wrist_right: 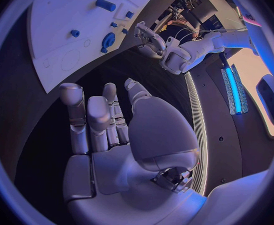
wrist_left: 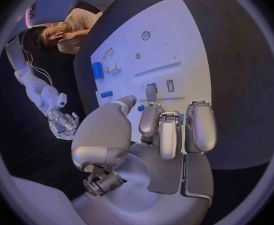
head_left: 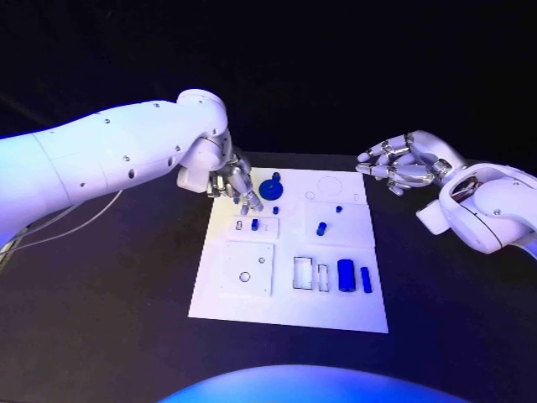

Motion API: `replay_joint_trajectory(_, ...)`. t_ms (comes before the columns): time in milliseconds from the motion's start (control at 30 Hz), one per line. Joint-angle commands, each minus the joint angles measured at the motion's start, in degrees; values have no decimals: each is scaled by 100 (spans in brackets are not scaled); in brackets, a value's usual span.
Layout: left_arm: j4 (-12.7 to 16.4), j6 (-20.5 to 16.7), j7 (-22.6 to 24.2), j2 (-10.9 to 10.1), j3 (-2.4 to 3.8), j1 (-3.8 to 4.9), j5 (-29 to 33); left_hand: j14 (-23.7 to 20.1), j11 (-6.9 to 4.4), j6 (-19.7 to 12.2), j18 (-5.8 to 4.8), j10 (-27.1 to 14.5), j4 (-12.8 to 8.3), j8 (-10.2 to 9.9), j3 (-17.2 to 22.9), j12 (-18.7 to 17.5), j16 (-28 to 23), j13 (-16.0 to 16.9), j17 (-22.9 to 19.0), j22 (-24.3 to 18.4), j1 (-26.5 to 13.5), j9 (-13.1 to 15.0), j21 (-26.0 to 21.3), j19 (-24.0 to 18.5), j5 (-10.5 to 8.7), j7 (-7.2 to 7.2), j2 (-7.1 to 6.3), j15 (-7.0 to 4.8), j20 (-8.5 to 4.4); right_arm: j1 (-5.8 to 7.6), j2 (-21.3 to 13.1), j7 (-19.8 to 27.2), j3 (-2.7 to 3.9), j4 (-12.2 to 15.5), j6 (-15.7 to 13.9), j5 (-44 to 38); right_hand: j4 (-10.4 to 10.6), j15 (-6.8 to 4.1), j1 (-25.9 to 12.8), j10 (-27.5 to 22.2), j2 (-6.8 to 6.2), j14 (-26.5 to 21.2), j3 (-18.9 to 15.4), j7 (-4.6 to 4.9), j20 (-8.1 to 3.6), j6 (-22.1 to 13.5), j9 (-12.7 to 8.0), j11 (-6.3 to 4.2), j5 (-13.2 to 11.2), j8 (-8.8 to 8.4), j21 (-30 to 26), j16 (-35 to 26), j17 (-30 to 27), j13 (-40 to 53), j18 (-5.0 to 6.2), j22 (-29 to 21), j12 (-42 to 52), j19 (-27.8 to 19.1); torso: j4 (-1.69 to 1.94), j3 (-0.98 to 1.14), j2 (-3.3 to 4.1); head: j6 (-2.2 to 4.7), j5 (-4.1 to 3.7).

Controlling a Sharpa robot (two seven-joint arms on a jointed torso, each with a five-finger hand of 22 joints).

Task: Assemble the parts on the task board

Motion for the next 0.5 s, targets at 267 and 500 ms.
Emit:
replay_joint_trajectory(267,508,-1548,-495,-665,105,339,-86,508,207,-266,165,-1549,164,-705,-2,-2108,-105,-2328,1243,-679,718,-901,-454,-381,28,225,-41,194,164,-41,11,24,-1,-41,43,-51,43,18,-36,24,-28,27,0,5,3,-25,-10,11,15,32,-6,-30,4,-5,72,6,-9,43,17,3,2,130,15)
replay_joint_trajectory(500,469,-2278,-101,-748,57,187,-694,540,218,-186,130,-1554,253,-728,-190,-2264,-43,-2550,1329,-529,715,-1089,-382,-259,16,248,-165,212,186,-69,19,29,-1,-40,49,-51,43,18,-36,24,-28,27,0,5,3,-25,-10,11,15,32,-6,-30,4,-5,72,6,-9,43,24,-20,10,160,28)
